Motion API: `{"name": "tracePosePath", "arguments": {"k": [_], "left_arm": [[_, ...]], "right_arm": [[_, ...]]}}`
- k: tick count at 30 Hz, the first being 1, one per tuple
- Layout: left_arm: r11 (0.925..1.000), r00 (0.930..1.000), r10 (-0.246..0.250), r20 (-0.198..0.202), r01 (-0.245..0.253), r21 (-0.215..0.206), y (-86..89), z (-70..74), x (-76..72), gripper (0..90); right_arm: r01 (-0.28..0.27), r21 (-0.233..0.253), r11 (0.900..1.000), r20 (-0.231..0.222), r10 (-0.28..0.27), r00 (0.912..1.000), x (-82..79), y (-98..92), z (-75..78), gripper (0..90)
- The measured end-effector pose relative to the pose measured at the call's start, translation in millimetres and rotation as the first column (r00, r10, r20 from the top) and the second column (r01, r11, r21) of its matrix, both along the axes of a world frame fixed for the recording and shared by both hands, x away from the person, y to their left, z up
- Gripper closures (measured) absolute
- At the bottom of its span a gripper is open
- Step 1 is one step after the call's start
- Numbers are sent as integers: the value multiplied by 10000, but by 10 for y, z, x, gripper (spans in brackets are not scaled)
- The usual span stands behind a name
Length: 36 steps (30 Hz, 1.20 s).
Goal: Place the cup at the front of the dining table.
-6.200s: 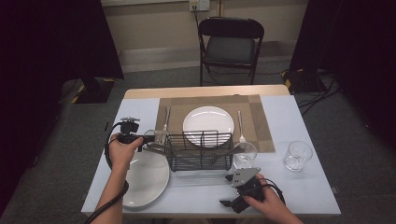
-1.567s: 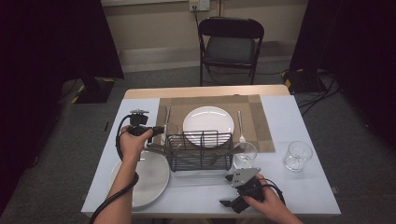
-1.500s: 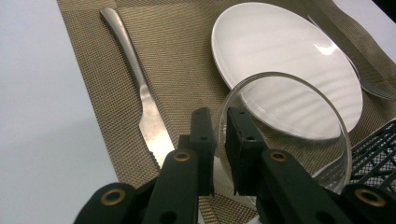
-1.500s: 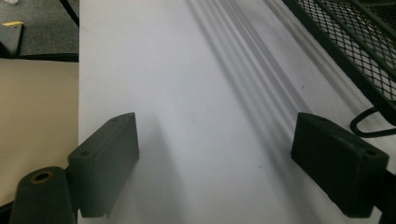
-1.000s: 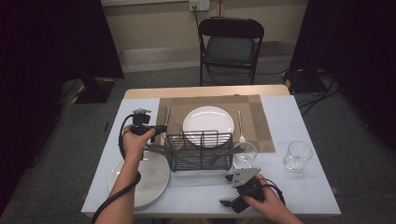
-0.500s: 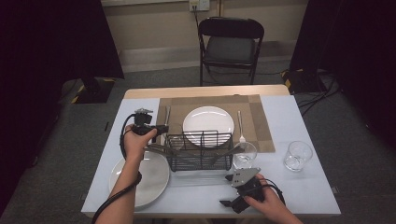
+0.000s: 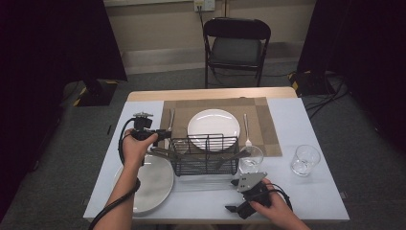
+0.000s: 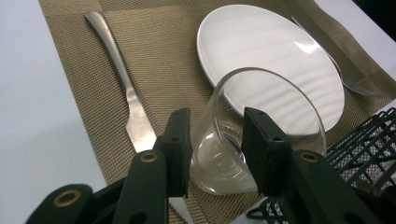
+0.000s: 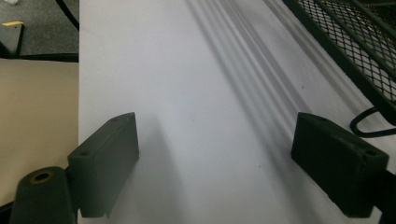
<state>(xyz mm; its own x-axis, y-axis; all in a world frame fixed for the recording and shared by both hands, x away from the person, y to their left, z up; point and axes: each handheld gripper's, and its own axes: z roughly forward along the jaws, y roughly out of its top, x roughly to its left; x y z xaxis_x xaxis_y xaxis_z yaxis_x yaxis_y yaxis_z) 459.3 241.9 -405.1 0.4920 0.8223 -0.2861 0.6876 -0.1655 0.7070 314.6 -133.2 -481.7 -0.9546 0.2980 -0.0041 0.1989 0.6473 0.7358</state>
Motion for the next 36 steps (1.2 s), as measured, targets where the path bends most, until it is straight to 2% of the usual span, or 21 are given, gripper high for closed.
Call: {"name": "tracePosePath", "arguments": {"k": [4, 7, 10, 14, 19, 21, 25, 27, 29, 36], "left_arm": [[10000, 10000, -68, -52, 68, -24, 15, 39, -23, 593], [9999, 9999, -111, -11, 111, -62, 24, 56, -31, 532], [9999, 9999, -93, 46, 93, -82, 35, 61, -48, 511], [9999, 10000, -81, -26, 81, -114, 57, 55, -65, 443], [9998, 9999, -101, 99, 99, 188, 83, 61, -78, 336], [9999, 9998, -84, 163, 82, 97, 97, 64, -82, 322], [9996, 9997, -143, 211, 138, 266, 108, 78, -89, 278], [9995, 9993, -40, 382, 29, 306, 101, 94, -97, 257], [9995, 9996, -140, 244, 133, 300, 99, 100, -97, 222], [9998, 9999, -38, 101, 36, 220, 104, 113, -116, 186]], "right_arm": [[-7, 5, 10000, 10, 7, 10000, 1, 0, -1, 139], [-23, 12, 10000, 25, 23, 10000, 3, 0, -1, 139], [-22, 12, 10000, 23, 22, 10000, 3, 0, -1, 139], [-11, 5, 10000, 12, 11, 10000, 2, 0, -1, 139], [-4, 6, 10000, -2, 4, 10000, 1, 0, 0, 139], [-12, 7, 10000, 15, 12, 10000, 2, -1, -1, 139], [-19, 9, 10000, 11, 19, 10000, 3, -1, -1, 139], [-14, 8, 10000, 9, 14, 10000, 3, -1, -1, 139], [-12, 8, 10000, 10, 12, 10000, 2, 0, -1, 139], [-6, 6, 10000, 0, 6, 10000, 2, 0, 0, 139]]}}
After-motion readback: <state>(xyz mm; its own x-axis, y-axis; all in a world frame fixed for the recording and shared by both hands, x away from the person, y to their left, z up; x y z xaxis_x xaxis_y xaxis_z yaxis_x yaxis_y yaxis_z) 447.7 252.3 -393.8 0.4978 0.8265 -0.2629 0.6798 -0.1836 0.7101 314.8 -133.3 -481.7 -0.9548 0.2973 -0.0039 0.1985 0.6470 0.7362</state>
